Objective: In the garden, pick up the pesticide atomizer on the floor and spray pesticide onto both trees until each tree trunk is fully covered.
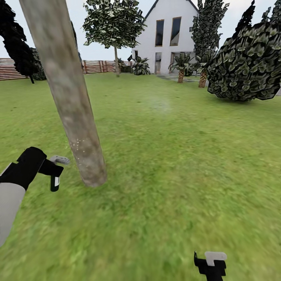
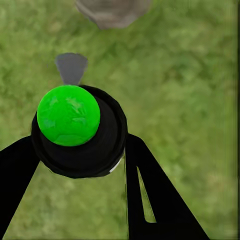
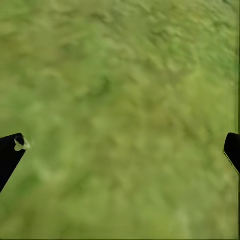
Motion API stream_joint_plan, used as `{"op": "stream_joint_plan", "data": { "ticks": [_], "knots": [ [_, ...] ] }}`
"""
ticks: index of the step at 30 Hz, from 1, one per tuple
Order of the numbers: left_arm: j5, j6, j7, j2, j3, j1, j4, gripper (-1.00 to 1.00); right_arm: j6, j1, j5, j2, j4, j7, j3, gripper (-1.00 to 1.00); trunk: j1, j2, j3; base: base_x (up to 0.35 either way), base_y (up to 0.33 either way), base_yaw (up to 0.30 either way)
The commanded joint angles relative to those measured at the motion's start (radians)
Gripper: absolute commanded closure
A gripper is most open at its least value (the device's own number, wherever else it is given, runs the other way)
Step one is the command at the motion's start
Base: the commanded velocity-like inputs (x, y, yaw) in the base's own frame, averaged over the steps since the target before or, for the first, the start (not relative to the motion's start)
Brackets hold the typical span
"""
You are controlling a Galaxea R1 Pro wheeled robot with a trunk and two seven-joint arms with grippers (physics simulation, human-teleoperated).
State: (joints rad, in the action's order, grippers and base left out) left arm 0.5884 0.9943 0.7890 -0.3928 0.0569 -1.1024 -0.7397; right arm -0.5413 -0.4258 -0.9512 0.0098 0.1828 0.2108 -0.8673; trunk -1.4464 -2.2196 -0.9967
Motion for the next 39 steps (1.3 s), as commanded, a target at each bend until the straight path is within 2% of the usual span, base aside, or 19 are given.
{"op": "stream_joint_plan", "data": {
  "ticks": [1, 5, 9, 14, 23, 32, 35, 39],
  "knots": [
    [0.011, 0.001, 0.010, 0.000, 0.003, -0.001, -0.001, 1.00, -0.002, -0.001, -0.011, 0.001, 0.000, 0.006, -0.006, -1.00, 0.000, 0.000, -0.001, 0.238, -0.191, 0.000],
    [0.012, 0.001, 0.010, 0.012, 0.004, 0.013, -0.001, 1.00, -0.002, -0.001, -0.011, 0.001, 0.000, 0.006, -0.006, -1.00, 0.000, 0.000, -0.001, 0.241, -0.188, 0.000],
    [0.013, 0.001, 0.010, 0.011, 0.002, 0.021, -0.001, 1.00, -0.002, -0.001, -0.011, 0.001, 0.000, 0.006, -0.006, -1.00, 0.000, 0.000, -0.001, 0.228, -0.195, 0.049],
    [0.010, 0.001, -0.037, 0.011, 0.001, 0.031, 0.004, 1.00, -0.002, -0.001, -0.011, 0.001, 0.000, 0.006, -0.006, -1.00, 0.000, 0.000, -0.001, 0.075, -0.257, 0.257],
    [0.008, 0.001, -0.039, 0.013, -0.023, 0.036, 0.005, 1.00, -0.002, -0.001, -0.011, 0.001, 0.000, 0.006, -0.006, -1.00, 0.000, 0.000, -0.001, 0.103, -0.263, 0.265],
    [0.004, 0.001, -0.037, 0.015, -0.023, 0.061, 0.006, 1.00, -0.002, -0.001, -0.011, 0.001, 0.000, 0.006, -0.006, -1.00, 0.000, 0.000, -0.001, 0.240, -0.184, 0.019],
    [0.004, 0.001, -0.039, 0.029, -0.024, 0.077, 0.008, 1.00, -0.002, -0.001, -0.011, 0.001, 0.000, 0.006, -0.006, -1.00, 0.000, 0.000, -0.001, 0.167, -0.213, 0.084],
    [0.004, 0.001, -0.039, 0.034, -0.028, 0.079, 0.009, 1.00, -0.002, -0.001, -0.011, 0.001, 0.000, 0.006, -0.006, -1.00, 0.000, 0.000, -0.001, 0.014, -0.269, 0.252]
  ]
}}
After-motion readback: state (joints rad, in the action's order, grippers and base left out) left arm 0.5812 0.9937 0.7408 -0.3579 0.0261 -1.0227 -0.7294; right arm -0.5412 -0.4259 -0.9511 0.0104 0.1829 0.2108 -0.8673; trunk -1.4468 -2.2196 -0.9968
